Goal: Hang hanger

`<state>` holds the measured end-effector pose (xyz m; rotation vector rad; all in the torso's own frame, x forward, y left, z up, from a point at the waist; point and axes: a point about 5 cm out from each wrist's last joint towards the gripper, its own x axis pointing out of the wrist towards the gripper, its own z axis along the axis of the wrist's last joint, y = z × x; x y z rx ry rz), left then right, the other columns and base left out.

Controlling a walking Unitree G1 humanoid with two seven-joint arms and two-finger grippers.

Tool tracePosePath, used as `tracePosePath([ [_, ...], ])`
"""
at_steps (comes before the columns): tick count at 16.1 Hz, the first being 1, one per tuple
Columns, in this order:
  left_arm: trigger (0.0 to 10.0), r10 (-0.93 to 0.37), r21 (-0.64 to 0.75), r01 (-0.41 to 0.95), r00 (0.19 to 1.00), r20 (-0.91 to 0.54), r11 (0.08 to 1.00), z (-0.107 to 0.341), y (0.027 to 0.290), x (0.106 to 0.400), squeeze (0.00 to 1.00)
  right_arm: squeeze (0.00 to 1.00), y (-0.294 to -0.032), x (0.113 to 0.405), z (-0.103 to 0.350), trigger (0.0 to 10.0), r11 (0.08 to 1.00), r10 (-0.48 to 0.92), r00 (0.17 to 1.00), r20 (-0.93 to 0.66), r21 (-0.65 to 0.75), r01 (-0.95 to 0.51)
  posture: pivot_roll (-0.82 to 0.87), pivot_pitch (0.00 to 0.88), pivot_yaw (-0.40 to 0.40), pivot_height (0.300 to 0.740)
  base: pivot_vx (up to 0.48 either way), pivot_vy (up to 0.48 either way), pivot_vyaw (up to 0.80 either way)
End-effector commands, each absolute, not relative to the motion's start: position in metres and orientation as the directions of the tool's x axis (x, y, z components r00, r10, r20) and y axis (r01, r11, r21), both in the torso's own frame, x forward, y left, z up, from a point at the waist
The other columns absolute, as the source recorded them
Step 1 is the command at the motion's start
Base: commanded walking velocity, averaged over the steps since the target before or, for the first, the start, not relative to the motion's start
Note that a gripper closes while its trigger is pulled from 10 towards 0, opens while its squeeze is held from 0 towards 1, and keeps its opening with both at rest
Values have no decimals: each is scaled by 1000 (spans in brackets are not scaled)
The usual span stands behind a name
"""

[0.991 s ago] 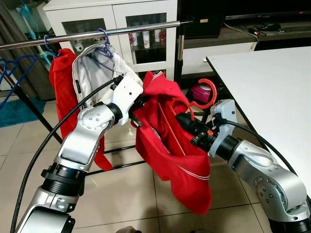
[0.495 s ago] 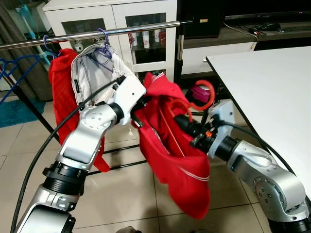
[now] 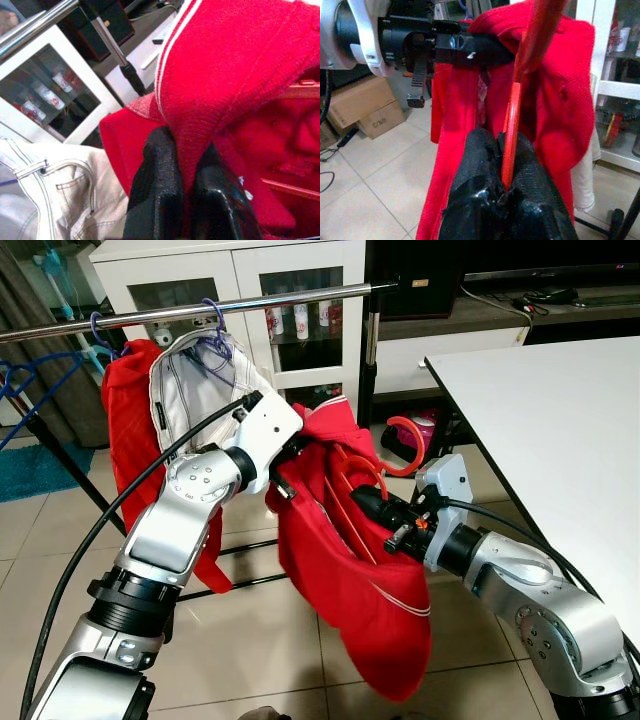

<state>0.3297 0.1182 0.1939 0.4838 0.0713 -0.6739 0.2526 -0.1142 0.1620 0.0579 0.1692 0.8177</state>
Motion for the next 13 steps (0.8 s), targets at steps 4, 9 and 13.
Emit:
tracePosePath([
  [4, 0, -588, 448, 620, 776, -228, 644, 205, 119, 335, 0, 0, -109, 249, 160, 10000, 618, 781, 600, -173, 74, -783, -79, 0, 74, 740, 0, 0, 0],
  [9, 0, -582, 495, 629, 767, -270, 600, 212, 127, 338, 0, 0, -117, 245, 142, 10000, 612, 742, 586, -326, -28, -790, -81, 0, 85, 740, 0, 0, 0],
  [13, 0, -608, 504, 712, 693, -388, 490, 201, 132, 331, 0, 0, -124, 252, 141, 10000, 638, 692, 623, -366, -93, -764, -77, 0, 83, 740, 0, 0, 0],
])
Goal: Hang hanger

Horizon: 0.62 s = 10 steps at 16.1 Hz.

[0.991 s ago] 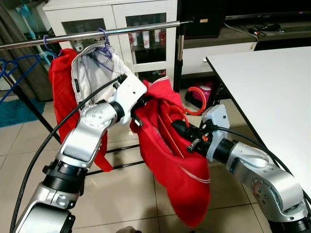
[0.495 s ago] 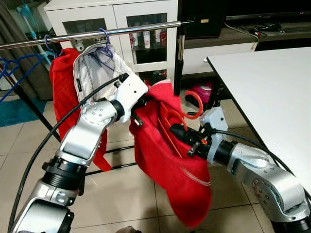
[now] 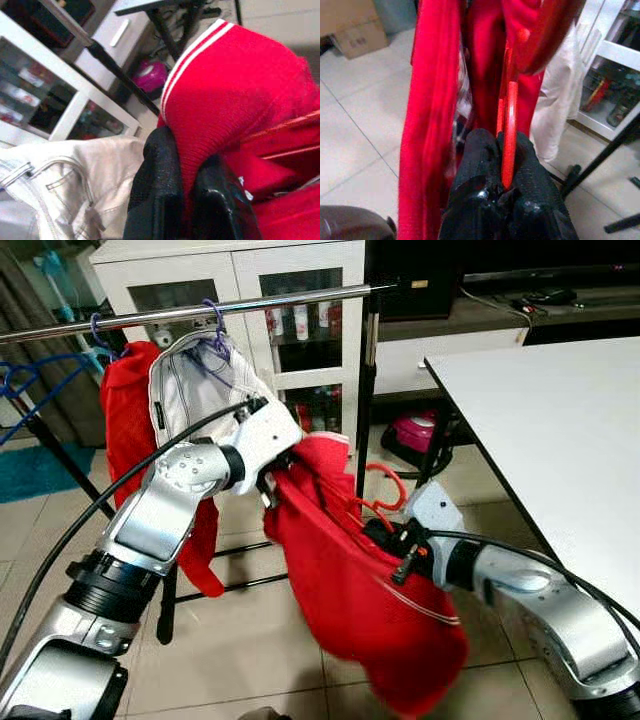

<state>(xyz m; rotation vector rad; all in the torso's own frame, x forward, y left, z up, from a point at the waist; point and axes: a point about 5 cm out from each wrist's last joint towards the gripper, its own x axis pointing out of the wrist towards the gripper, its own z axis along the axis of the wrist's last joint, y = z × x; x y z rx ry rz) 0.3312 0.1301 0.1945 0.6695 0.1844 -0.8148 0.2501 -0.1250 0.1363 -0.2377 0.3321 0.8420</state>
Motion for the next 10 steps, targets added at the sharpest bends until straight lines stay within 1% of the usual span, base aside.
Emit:
tracePosePath([
  [1, 0, -622, 498, 733, 669, -407, 462, 201, 131, 330, 0, 0, -120, 255, 149, 10000, 648, 715, 629, -304, -50, -760, -79, 0, 85, 740, 0, 0, 0],
  [3, 0, -628, 495, 740, 661, -410, 456, 201, 130, 329, 0, 0, -120, 258, 150, 10000, 657, 701, 642, -311, -70, -751, -77, 0, 86, 740, 0, 0, 0],
  [5, 0, -627, 486, 749, 653, -425, 450, 197, 130, 326, 0, 0, -130, 269, 149, 10000, 756, 606, 732, -312, -63, -652, -74, 0, 86, 740, 0, 0, 0],
  [6, 0, -607, 499, 736, 669, -429, 458, 196, 137, 327, 0, 0, -136, 270, 146, 10000, 765, 576, 742, -341, -94, -637, -73, 0, 87, 740, 0, 0, 0],
  [7, 0, -611, 533, 725, 674, -416, 437, 197, 143, 328, 0, 0, -136, 268, 146, 10000, 734, 611, 719, -331, -104, -671, -72, 0, 87, 740, 0, 0, 0],
  [8, 0, -629, 534, 746, 646, -433, 398, 199, 154, 326, 0, 0, -133, 263, 156, 10000, 689, 687, 679, -258, -65, -722, -69, 0, 89, 740, 0, 0, 0],
  [9, 0, -631, 526, 766, 622, -463, 370, 199, 162, 324, 0, 0, -132, 262, 162, 10000, 671, 715, 664, -219, -48, -739, -69, 0, 89, 740, 0, 0, 0],
  [10, 0, -632, 518, 778, 608, -480, 356, 199, 165, 323, 0, 0, -132, 262, 164, 10000, 668, 722, 661, -206, -42, -743, -69, 0, 92, 740, 0, 0, 0],
])
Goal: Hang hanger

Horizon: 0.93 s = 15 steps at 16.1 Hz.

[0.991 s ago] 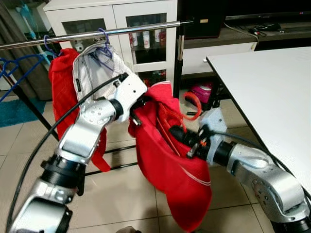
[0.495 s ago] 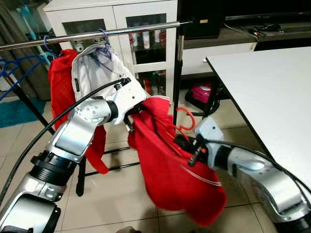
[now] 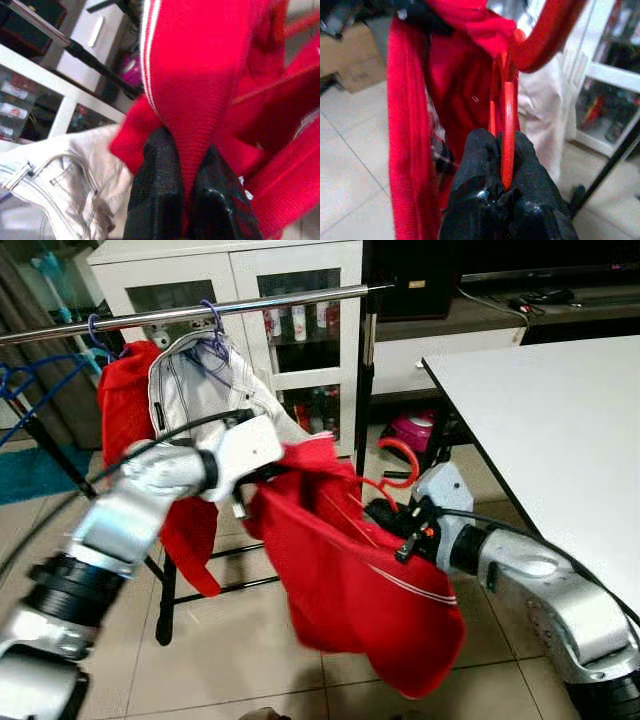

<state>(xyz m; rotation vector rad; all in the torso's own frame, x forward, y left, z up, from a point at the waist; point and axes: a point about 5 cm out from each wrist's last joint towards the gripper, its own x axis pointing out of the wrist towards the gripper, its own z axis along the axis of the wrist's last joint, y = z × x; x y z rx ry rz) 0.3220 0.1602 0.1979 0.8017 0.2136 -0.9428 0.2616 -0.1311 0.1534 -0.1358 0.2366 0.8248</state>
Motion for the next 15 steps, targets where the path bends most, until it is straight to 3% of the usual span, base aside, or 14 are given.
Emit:
tracePosePath([
  [1, 0, -631, 498, 806, 573, -523, 319, 199, 173, 319, 0, 0, -137, 266, 164, 10000, 698, 693, 689, -215, -44, -715, -68, 0, 95, 740, 0, 0, 0],
  [2, 0, -639, 491, 816, 558, -529, 306, 200, 175, 318, 0, 0, -138, 268, 163, 10000, 708, 680, 699, -221, -47, -704, -68, 0, 95, 740, 0, 0, 0],
  [5, 0, -613, 513, 821, 546, -572, 252, 211, 199, 322, 0, 0, -133, 248, 152, 10000, 502, 791, 511, -337, -123, -856, -63, 0, 94, 740, 0, 0, 0],
  [8, 0, -563, 534, 817, 553, -614, 220, 217, 212, 327, 0, 0, -136, 243, 149, 10000, 408, 802, 437, -407, -161, -899, -63, 0, 96, 740, 0, 0, 0],
  [11, 0, -565, 598, 758, 622, -542, 260, 224, 206, 338, 0, 0, -135, 247, 152, 10000, 426, 800, 449, -397, -150, -892, -65, 0, 97, 740, 0, 0, 0],
  [13, 0, -601, 623, 735, 633, -488, 268, 228, 190, 344, 0, 0, -142, 233, 125, 10000, 278, 708, 319, -630, -166, -946, -66, 0, 94, 740, 0, 0, 0],
  [14, 0, -616, 625, 737, 624, -481, 258, 228, 182, 345, 0, 0, -139, 234, 122, 10000, 289, 710, 322, -626, -158, -944, -63, 0, 92, 740, 0, 0, 0],
  [15, 0, -648, 606, 768, 572, -503, 207, 220, 168, 341, 0, 0, -124, 248, 135, 10000, 395, 760, 413, -502, -148, -907, -61, 0, 92, 740, 0, 0, 0],
])
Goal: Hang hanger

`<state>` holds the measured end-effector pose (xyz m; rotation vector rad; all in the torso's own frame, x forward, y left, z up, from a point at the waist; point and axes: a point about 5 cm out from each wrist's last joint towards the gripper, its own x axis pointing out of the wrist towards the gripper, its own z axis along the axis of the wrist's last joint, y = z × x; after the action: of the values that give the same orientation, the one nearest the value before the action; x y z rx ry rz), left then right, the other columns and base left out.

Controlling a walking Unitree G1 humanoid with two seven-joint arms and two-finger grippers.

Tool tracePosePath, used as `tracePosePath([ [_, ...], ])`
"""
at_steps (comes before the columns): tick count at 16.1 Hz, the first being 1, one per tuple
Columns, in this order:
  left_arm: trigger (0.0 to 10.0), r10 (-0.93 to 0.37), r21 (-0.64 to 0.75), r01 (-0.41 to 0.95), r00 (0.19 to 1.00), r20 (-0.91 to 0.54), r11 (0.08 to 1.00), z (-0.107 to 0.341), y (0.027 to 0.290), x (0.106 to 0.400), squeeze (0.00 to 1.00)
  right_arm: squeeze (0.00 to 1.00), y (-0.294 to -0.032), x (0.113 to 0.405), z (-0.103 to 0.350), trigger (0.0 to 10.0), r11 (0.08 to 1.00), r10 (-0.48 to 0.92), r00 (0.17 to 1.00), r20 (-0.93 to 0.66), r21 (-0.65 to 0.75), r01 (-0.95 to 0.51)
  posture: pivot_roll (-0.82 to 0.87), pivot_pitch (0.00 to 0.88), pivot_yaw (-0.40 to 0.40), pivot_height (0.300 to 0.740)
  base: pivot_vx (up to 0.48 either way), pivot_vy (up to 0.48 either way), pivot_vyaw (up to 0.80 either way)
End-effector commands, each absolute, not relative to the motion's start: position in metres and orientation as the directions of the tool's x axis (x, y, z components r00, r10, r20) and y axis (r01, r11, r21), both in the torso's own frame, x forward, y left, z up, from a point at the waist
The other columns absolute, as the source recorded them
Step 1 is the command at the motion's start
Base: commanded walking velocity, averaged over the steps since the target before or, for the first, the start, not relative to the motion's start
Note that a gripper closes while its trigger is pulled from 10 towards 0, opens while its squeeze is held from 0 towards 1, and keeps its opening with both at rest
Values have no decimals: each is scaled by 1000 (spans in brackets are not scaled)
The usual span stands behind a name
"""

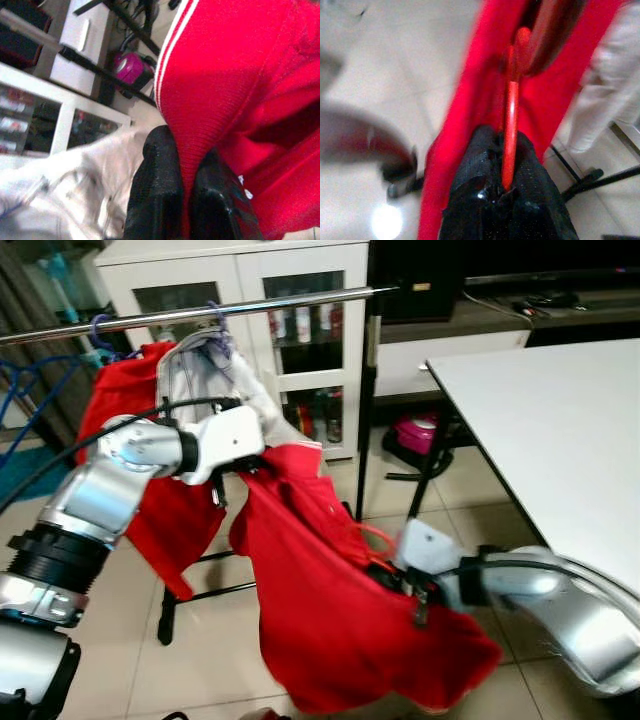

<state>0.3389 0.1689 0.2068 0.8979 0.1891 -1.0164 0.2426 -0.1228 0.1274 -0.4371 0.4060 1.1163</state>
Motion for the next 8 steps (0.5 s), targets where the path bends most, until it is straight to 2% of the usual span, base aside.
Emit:
tracePosePath([
  [1, 0, -659, 592, 782, 552, -511, 196, 216, 163, 340, 0, 0, -120, 255, 142, 10000, 447, 768, 459, -446, -139, -884, -62, 0, 92, 740, 0, 0, 0],
  [3, 0, -642, 570, 806, 524, -560, 161, 197, 156, 336, 0, 0, -119, 271, 160, 10000, 564, 763, 561, -321, -94, -821, -67, 0, 93, 740, 0, 0, 0],
  [8, 0, -634, 567, 808, 525, -568, 161, 194, 157, 335, 0, 0, -120, 272, 160, 10000, 571, 760, 565, -322, -85, -816, -67, 0, 93, 740, 0, 0, 0],
])
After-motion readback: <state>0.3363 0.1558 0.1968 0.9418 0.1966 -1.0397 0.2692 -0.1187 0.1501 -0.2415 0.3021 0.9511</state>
